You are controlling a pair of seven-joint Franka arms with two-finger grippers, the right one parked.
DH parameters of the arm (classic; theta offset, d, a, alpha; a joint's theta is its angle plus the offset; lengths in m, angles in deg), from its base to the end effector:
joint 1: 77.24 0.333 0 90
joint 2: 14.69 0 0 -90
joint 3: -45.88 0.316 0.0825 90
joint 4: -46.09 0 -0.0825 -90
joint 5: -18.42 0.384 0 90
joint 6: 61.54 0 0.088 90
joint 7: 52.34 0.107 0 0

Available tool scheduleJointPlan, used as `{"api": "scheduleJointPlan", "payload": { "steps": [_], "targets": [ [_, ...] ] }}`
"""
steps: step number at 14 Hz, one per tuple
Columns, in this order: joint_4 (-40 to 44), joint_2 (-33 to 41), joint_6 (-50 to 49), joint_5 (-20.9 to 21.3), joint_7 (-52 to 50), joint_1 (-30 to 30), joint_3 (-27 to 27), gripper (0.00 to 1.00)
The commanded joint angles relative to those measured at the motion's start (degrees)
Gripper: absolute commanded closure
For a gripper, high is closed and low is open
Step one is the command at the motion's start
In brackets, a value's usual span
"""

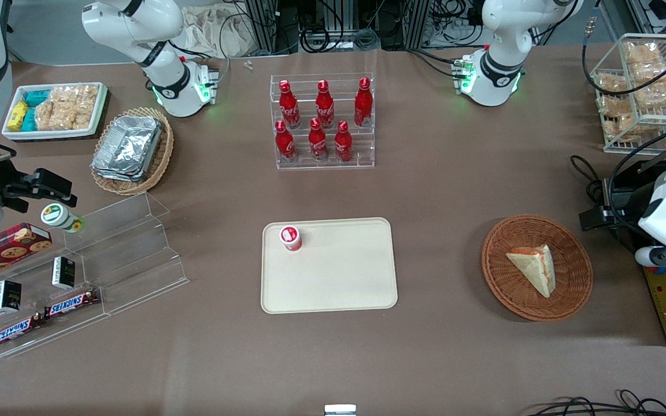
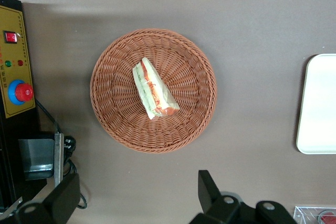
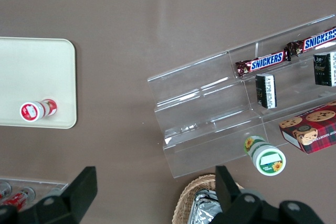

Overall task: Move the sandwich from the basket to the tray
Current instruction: 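Move the left gripper down over the wrapped sandwich in the wicker basket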

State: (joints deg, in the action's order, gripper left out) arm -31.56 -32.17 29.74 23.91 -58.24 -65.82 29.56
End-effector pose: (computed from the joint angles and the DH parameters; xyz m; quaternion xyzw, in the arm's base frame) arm 0.6420 -0.0183 0.5511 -0.9995 -0.0114 0.0270 0.0080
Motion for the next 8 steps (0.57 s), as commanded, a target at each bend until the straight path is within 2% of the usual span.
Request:
{"api": "scheduleJointPlan", "payload": {
  "steps": [1,8],
  "targets": [
    [-0.22,0.43,-0.31,-0.57,0.10,-0.08,0.15,0.00],
    [-0.40,-0.53,-0.31,-0.65,0.28,0.00,0.15,0.00]
  ]
}}
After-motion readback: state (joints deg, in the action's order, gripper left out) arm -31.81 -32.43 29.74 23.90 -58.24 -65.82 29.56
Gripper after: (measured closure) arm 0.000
